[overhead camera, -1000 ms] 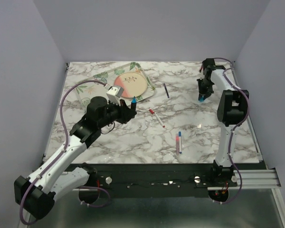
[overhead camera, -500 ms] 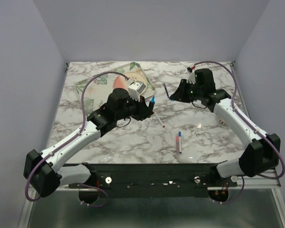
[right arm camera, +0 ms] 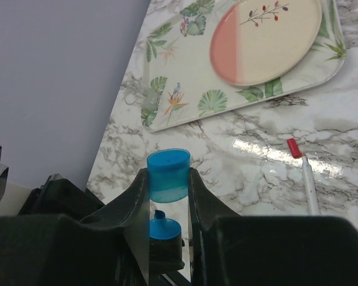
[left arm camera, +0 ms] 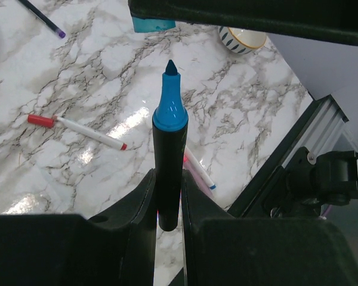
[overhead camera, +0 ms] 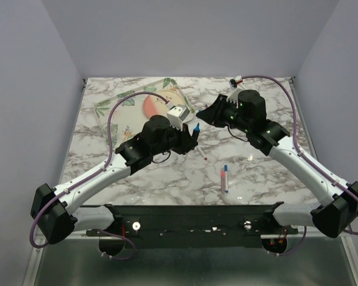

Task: Insert the pens into the pen caps

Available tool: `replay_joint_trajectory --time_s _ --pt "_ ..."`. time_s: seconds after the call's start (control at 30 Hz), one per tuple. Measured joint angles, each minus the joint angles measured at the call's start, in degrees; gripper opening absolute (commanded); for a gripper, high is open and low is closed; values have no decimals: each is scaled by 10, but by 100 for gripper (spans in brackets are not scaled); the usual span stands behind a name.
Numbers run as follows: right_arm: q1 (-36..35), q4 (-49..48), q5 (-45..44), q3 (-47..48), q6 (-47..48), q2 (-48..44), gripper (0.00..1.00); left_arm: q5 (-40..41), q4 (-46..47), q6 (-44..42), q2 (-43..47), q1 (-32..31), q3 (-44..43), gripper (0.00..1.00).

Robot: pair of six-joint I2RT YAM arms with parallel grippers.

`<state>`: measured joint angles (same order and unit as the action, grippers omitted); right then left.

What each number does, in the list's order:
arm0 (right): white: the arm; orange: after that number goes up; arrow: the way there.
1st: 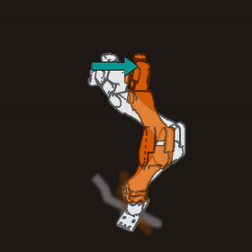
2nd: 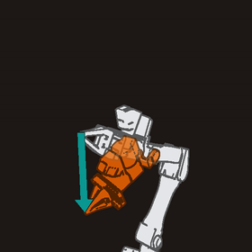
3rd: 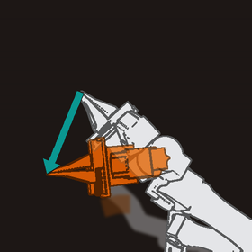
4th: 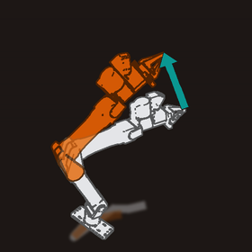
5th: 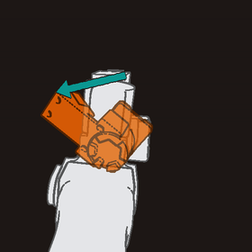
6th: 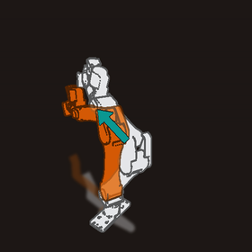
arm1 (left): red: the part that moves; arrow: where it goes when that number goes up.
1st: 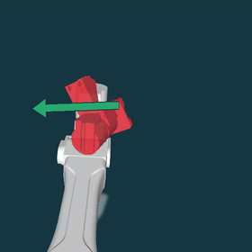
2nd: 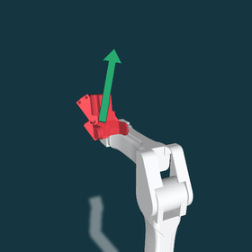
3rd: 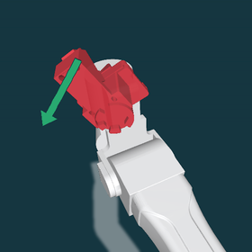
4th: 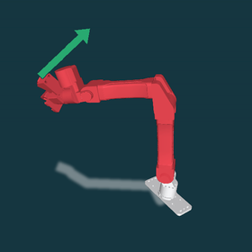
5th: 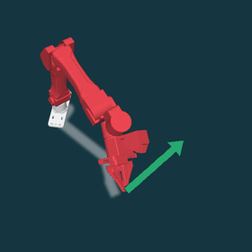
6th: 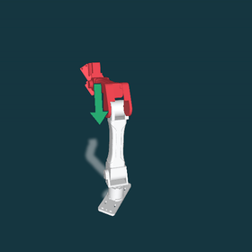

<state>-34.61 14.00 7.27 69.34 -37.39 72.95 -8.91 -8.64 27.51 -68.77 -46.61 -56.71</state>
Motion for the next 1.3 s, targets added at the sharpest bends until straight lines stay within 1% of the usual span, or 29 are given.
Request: replay_joint_trajectory --time_s 0.53,0.7,0.87,0.93,1.0,1.07,1.1,1.13,1.2,1.23,1.3 --pt "-23 -2 -23 -7 -1 -11 1 8 9 0 0 0 0 0" --pt "-42 1 -42 -15 0 -13 1 13 8 -1 0 0 1 0" --pt "-79 16 -93 -24 5 -23 2 19 8 -2 2 0 5 0" --pt "-95 20 -120 -26 5 -23 6 21 7 -2 4 0 10 0" --pt "-111 23 -147 -29 3 -23 8 21 4 -2 5 0 14 0" --pt "-126 25 -174 -31 -1 -23 13 21 -1 -2 5 -1 16 0" --pt "-132 26 -183 -31 -2 -23 18 21 -2 -2 5 -2 17 0" --pt "-137 27 -193 -31 -3 -23 27 21 -2 -2 6 -2 17 0" --pt "-147 28 -213 -32 -7 -23 34 22 -2 -2 11 -2 21 0" --pt "-151 28 -218 -33 -8 -24 41 21 -2 -2 15 -3 23 0" --pt "-157 23 -227 -42 -18 -34 46 21 -1 -3 25 -4 28 0"
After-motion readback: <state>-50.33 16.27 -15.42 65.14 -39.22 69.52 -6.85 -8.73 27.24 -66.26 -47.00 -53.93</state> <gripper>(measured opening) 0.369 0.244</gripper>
